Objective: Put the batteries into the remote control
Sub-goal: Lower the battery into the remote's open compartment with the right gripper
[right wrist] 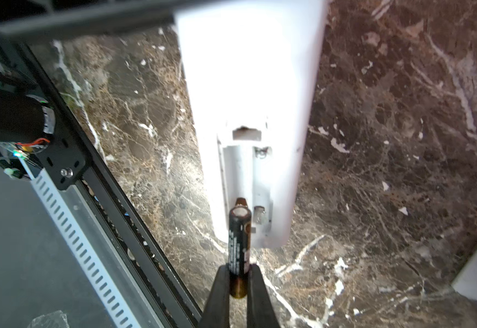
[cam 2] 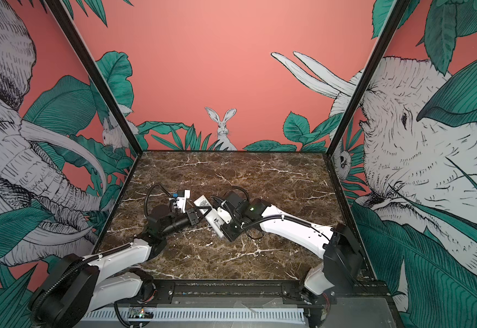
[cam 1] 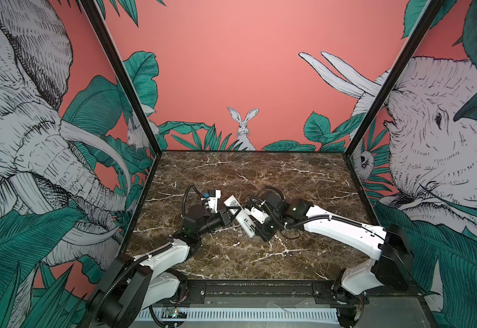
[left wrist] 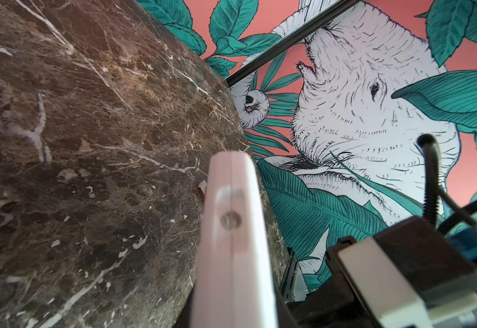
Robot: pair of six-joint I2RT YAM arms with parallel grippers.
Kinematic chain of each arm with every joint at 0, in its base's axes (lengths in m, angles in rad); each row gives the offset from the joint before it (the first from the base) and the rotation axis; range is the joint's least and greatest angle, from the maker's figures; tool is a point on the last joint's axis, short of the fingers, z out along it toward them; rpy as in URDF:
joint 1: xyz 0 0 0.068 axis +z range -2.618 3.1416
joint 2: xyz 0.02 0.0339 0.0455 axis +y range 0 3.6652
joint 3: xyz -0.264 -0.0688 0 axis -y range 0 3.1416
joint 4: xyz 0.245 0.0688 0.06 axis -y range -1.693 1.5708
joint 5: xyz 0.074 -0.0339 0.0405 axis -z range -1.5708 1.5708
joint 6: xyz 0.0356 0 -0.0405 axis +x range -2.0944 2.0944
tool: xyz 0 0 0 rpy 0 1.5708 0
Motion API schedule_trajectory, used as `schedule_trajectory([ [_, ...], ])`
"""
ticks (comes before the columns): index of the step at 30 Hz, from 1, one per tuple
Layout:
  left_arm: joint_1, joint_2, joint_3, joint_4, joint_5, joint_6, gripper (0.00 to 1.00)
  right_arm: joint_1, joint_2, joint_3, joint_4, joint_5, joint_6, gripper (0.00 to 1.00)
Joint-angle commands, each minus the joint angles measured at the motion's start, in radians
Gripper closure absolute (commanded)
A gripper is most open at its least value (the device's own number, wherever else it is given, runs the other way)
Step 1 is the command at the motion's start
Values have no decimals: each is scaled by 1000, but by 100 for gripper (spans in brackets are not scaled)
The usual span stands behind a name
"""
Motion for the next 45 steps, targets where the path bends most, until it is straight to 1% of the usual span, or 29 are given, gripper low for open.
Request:
schedule_trajectory([
  [1,7,-9,17,71,27,-29,100,5,10,31,-80,27,15,97],
  [7,10,-8,13,71,33,-27,100,4,56,90,-131,51,25,97],
  [9,10,-12,11,64,33,-22,100,4,67,143,-152,60,26,97],
  [15,14,-27,8,41,19,-14,100,5,139,211,-205,53,17,97],
  [18,16,-30,10,34,15,-11,100,4,158,231,-222,48,16,97],
  [26,24,-27,12,41,30,-14,100,2,196,287,-252,86,35,97],
  [35,49,-21,10,65,47,-69,100,0,262,376,-266,95,27,97],
  [41,76,-32,4,69,47,-113,100,-1,282,398,-272,112,35,93],
  [45,84,-32,7,61,47,-118,100,0,284,406,-272,119,33,91],
])
